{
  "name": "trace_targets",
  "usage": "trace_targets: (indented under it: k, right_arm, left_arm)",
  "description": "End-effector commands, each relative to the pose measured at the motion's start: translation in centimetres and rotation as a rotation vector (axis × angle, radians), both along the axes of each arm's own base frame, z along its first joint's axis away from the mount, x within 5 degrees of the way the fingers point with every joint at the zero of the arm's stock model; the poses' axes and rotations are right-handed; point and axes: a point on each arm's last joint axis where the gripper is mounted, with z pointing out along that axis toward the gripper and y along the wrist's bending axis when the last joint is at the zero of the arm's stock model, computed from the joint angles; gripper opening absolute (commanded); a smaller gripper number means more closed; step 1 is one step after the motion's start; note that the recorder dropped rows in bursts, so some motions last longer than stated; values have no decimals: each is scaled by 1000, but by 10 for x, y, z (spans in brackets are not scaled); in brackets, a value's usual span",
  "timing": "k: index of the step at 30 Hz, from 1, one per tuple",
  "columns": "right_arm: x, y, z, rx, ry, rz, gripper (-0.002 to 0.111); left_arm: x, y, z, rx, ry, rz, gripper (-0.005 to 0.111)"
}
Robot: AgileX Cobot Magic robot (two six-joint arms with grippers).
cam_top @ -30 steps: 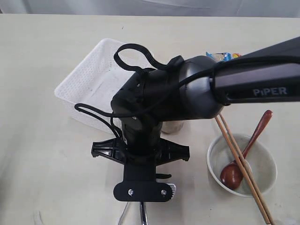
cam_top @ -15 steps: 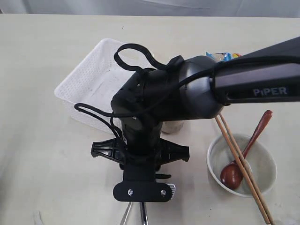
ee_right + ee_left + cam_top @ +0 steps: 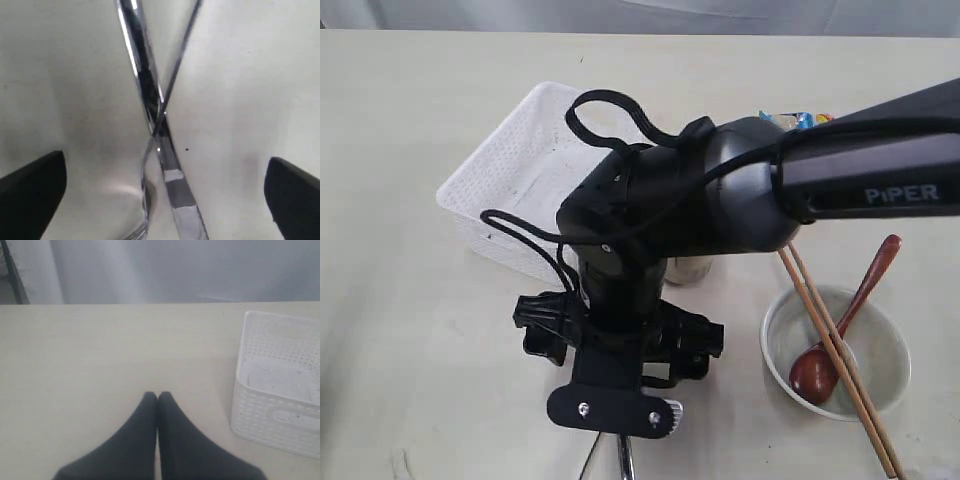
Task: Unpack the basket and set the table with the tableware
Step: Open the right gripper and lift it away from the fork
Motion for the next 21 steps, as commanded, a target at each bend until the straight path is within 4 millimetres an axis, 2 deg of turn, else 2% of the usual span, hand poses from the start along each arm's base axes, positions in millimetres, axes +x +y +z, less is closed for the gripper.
trace_targets:
  k: [1,2,3,7,10,11,15,18,21]
  right_arm:
    - [-10,1,29,110,79,-191,104]
    - [-17,3,41,160,160,-343,104]
    - [-19,4,47,191,193,-410,104]
    - [-25,6,91,376,382,-1026,104]
    - [-30,1,112,400,512,-1348,104]
    - [-33,-1,115,362,579,-1469,104]
    - [-46,-9,118,141,697,-1773,104]
    - [-55,-17,116,-72,697,-1926,104]
    - [-58,-23,113,-176,662,-2055,104]
  left_arm:
    - [0,0,0,4,-7,-7,0]
    - [0,0,0,4,-7,-7,0]
    - [0,0,0,4,-7,-7,0]
    - [0,0,0,4,-7,-7,0]
    - [0,0,0,4,-7,-7,0]
    - [0,0,0,4,-7,-7,0]
    - [0,0,0,4,-7,-7,0]
    - [0,0,0,4,-7,-7,0]
    - [0,0,0,4,-7,-7,0]
